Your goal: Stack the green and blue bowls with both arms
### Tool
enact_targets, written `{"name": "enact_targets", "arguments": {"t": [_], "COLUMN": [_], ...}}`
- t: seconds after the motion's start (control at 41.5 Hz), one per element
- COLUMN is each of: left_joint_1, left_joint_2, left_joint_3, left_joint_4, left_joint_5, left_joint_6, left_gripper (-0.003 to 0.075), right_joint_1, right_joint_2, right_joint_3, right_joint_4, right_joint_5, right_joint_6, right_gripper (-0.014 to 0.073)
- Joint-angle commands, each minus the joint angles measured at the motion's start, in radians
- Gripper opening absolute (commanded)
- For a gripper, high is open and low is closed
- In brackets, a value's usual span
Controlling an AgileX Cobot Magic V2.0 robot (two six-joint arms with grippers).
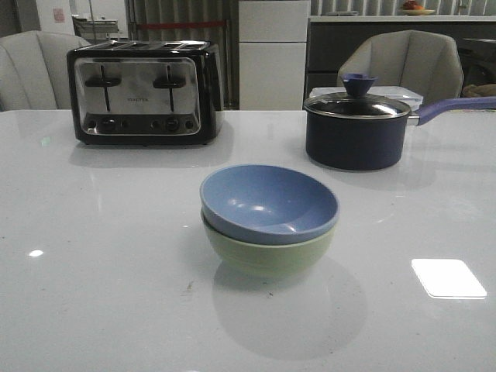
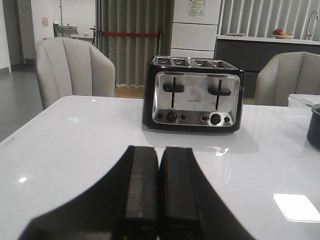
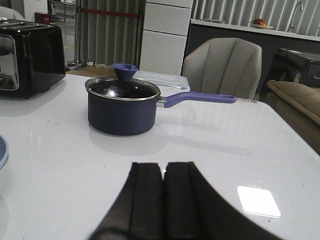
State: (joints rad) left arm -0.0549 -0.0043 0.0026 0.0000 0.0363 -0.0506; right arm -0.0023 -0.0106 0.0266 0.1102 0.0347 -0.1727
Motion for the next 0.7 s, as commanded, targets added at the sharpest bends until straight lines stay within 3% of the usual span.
{"name": "enact_targets", "arguments": {"t": [0.0, 0.675], "left_joint_1": [-0.007, -0.007], "left_joint_2": [-0.019, -0.019], "left_joint_3": [0.005, 0.005], "left_joint_4": [0.000, 0.000], "left_joint_5": [-0.094, -0.094], "left_joint_6": [-0.007, -0.007], "left_gripper": [0.0093, 0.0093], "right_joint_1": [-0.004, -0.004], "right_joint_2": [-0.019, -0.019], "right_joint_3": [-0.002, -0.002], "right_joint_4": [-0.057, -0.069], "right_joint_5": [-0.103, -0.086], "right_joint_6": [0.083, 0.125], "right_gripper": [0.0054, 0.0054]}}
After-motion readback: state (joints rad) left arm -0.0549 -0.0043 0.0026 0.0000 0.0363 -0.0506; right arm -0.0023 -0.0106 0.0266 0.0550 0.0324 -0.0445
